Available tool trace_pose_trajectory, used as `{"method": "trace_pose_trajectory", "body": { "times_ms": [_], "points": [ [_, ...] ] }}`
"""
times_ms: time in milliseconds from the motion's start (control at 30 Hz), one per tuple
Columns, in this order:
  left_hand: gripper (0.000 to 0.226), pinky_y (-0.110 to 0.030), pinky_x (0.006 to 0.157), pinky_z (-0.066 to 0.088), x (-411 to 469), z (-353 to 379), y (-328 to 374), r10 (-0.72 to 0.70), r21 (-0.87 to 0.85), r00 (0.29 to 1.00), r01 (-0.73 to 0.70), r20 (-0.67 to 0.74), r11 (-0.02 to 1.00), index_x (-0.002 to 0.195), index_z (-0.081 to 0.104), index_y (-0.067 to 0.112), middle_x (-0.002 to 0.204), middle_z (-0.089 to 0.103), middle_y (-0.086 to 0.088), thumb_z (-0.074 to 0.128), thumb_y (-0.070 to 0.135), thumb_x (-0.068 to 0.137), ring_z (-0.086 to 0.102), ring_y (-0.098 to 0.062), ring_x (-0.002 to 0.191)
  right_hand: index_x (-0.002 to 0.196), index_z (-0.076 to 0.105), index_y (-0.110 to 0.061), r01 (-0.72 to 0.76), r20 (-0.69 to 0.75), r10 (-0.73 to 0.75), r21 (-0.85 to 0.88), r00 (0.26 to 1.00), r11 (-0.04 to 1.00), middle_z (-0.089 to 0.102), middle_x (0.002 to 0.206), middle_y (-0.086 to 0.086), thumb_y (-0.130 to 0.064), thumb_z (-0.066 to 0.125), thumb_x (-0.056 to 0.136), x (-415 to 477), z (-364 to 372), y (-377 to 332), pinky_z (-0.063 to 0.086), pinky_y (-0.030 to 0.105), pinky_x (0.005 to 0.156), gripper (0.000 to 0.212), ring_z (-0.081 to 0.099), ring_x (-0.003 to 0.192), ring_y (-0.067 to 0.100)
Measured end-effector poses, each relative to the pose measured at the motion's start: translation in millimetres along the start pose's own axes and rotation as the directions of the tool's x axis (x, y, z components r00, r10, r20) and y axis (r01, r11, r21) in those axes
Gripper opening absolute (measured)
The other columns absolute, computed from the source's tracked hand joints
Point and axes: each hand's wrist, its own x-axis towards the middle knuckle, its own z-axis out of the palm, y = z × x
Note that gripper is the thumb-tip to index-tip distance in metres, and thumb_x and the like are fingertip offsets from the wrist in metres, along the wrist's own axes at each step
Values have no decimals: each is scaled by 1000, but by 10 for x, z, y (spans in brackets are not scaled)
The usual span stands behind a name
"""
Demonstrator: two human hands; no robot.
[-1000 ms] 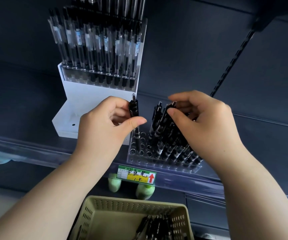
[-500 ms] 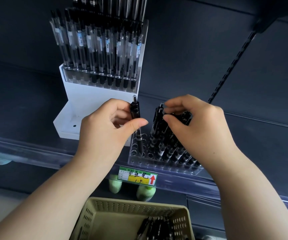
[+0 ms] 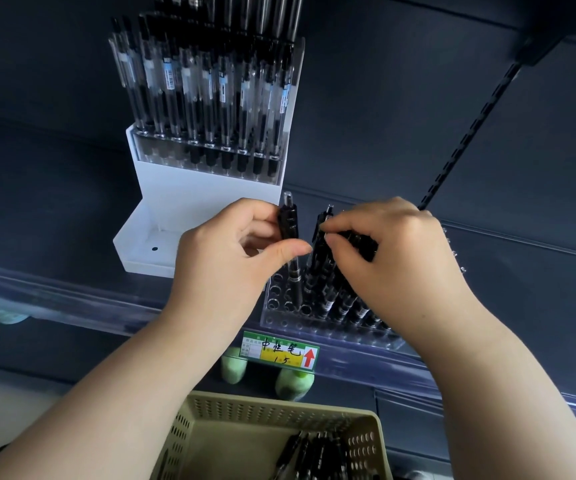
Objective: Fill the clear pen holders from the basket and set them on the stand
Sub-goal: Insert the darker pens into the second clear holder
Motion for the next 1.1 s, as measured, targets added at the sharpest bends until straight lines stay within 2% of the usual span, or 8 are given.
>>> {"method": "trace_pose_trajectory", "body": {
  "times_ms": [100,267,467,533,633,900,1033,1100],
  "points": [
    [27,-3,64,44,-33,43,35,75,9,996,-75,46,997,76,55,47,79,65,30,74,47,56,61,10,71,93,74,-21,-30,25,30,-10,999,999,71,92,-7,-16,67,81,5,-2,11,46,46,84,14,59,98,21],
    [37,1,64,40,-50,110,13,149,26,986,-151,74,988,77,54,46,68,61,34,83,28,62,59,13,71,95,73,-21,-42,41,41,13,998,999,71,93,-7,-14,64,83,5,-27,28,46,47,85,17,58,98,21],
    [27,0,64,41,-66,215,-58,154,77,980,-165,127,983,83,67,22,67,60,26,83,28,61,58,12,70,97,73,-21,-32,1,32,73,999,997,70,93,-9,-9,63,82,-6,-60,30,47,45,85,21,59,96,18],
    [28,-2,62,42,-73,247,-87,148,116,973,-170,176,979,82,67,19,64,58,27,84,29,61,58,11,68,97,72,-21,-37,-11,38,83,999,996,69,93,-9,-9,62,83,-7,-70,37,47,43,86,21,59,96,17],
    [30,-12,62,45,-72,292,-139,97,221,965,-153,245,963,77,64,17,63,59,20,82,36,62,59,-2,63,97,72,-21,-40,-8,40,81,999,996,68,92,-10,-9,62,83,-16,-73,44,47,40,88,21,59,96,15],
    [33,-11,63,43,-70,320,-198,46,296,970,-118,238,948,66,49,30,59,56,16,80,41,63,55,3,60,96,73,-19,-5,-24,7,71,1000,997,69,91,-8,-7,63,83,-38,-110,65,47,36,87,20,60,94,17],
    [30,-11,62,44,-90,278,-285,-10,376,946,-119,324,919,74,55,26,71,60,14,75,47,68,57,-3,69,92,73,-15,80,-106,-74,47,992,996,70,86,-6,-6,63,81,-113,-131,68,47,30,81,18,61,87,20],
    [31,-22,70,49,-118,242,-336,-33,412,935,-124,353,903,83,60,21,81,63,11,72,47,71,59,-8,77,91,73,-12,119,-140,-112,37,984,992,69,85,-4,-6,61,81,-195,-121,58,44,24,79,17,61,85,20]
  ]
}}
